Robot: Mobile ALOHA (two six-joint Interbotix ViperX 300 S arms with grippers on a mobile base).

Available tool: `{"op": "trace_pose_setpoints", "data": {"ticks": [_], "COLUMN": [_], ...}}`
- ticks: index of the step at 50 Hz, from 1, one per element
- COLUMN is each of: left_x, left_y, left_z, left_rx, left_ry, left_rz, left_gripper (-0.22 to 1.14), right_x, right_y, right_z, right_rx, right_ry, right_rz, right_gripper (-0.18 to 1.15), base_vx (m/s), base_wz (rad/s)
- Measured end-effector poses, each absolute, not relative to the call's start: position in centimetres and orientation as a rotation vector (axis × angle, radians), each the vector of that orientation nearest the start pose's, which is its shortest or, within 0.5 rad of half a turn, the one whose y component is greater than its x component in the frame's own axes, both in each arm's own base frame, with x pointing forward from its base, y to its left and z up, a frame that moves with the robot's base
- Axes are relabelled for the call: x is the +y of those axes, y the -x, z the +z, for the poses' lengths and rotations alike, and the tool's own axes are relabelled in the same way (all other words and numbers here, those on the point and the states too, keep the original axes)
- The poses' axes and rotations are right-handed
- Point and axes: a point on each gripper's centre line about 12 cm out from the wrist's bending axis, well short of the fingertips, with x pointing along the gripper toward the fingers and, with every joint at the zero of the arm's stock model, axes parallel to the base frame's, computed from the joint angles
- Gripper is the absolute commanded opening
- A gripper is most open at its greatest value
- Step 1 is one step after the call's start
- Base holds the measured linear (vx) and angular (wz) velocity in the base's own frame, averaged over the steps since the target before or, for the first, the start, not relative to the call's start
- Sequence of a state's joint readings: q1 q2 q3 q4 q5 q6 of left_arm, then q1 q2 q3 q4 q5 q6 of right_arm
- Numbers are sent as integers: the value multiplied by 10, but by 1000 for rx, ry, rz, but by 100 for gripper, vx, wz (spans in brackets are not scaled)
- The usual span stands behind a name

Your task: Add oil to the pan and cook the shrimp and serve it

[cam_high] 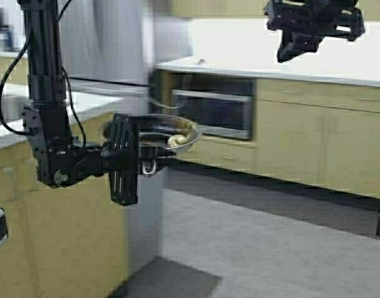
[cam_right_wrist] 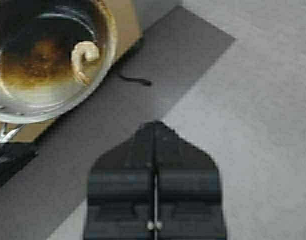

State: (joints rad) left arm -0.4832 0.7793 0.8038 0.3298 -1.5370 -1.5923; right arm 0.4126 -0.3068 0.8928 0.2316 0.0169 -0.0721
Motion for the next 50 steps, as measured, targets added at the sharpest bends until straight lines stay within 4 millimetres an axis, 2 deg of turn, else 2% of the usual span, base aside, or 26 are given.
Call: {"op": "trace_pose_setpoints", "data": {"ticks": [13,27,43,50], "left_x": [-209,-203,-206,-205], "left_y": [-300,-301,-296,-297], "left_z": [2,27,32,42], "left_rx": [684,642,658,635], "left_ry": [1473,1478,1471,1474], "left_rz": [-639,-668,-692,-703], "left_gripper": [3,3,3,3], "right_x": [127,128,127,128], "right_y": [-286,-284,-285,-284], "right_z": [203,202,204,204], "right_rx": [609,612,609,609], "right_ry": [-24,-19,-22,-22], "right_rz": [362,369,365,369], "right_gripper": [5,5,5,5], "base_vx": [4,6,2,2], "base_wz": [71,73,50,44]}}
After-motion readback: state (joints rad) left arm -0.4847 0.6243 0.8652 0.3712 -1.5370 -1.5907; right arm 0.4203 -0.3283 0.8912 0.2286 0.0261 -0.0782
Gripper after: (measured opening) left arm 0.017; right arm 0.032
